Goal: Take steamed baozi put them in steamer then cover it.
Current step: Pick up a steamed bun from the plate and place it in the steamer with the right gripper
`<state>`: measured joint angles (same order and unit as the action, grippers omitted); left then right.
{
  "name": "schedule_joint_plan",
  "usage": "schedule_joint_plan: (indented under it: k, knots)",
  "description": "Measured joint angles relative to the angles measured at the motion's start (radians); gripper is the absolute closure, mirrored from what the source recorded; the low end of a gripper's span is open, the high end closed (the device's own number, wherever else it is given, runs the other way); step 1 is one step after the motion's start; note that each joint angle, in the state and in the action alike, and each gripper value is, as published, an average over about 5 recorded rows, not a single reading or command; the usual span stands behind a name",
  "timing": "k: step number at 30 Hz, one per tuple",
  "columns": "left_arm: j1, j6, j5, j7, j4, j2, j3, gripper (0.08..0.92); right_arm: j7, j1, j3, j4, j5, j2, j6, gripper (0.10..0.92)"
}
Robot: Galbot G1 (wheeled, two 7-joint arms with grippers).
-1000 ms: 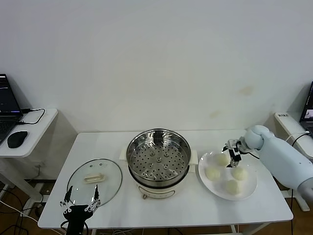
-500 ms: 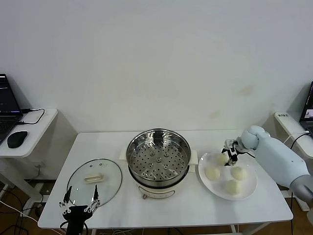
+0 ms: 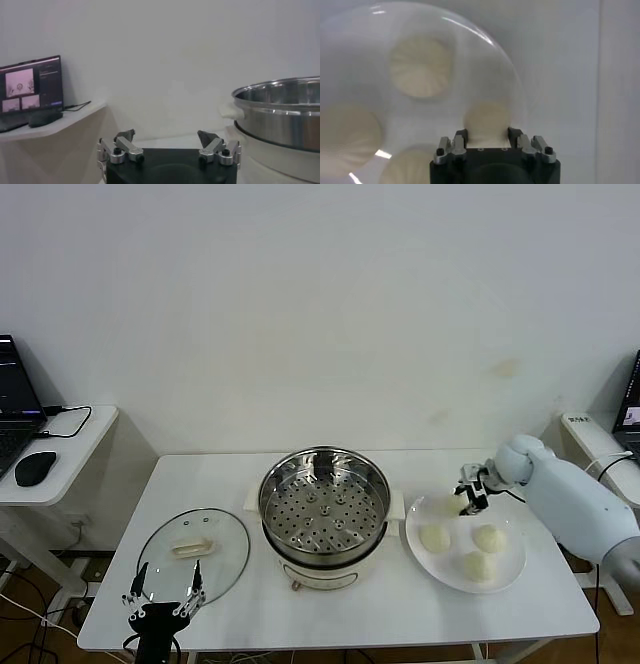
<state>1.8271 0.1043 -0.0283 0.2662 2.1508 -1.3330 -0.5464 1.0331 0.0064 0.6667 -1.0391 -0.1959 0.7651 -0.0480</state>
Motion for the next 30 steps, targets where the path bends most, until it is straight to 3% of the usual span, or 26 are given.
schedule_joint_plan:
  k: [12, 22, 30]
  knots:
    - [-0.009, 0.0, -0.018, -0.006, 0.013, 0.023, 0.002, 0.177, -0.005, 0.336, 0.249, -0.169, 0.228, -0.034, -0.011, 0.491]
    - [-0.016, -0.001, -0.04, -0.013, 0.01, 0.036, -0.019, 0.177, -0.058, 0.522, 0.435, -0.241, 0.359, 0.106, 0.032, 0.482]
    - [-0.007, 0.002, -0.051, -0.014, 0.013, 0.034, -0.037, 0.177, -0.104, 0.56, 0.545, -0.263, 0.367, 0.229, 0.113, 0.482]
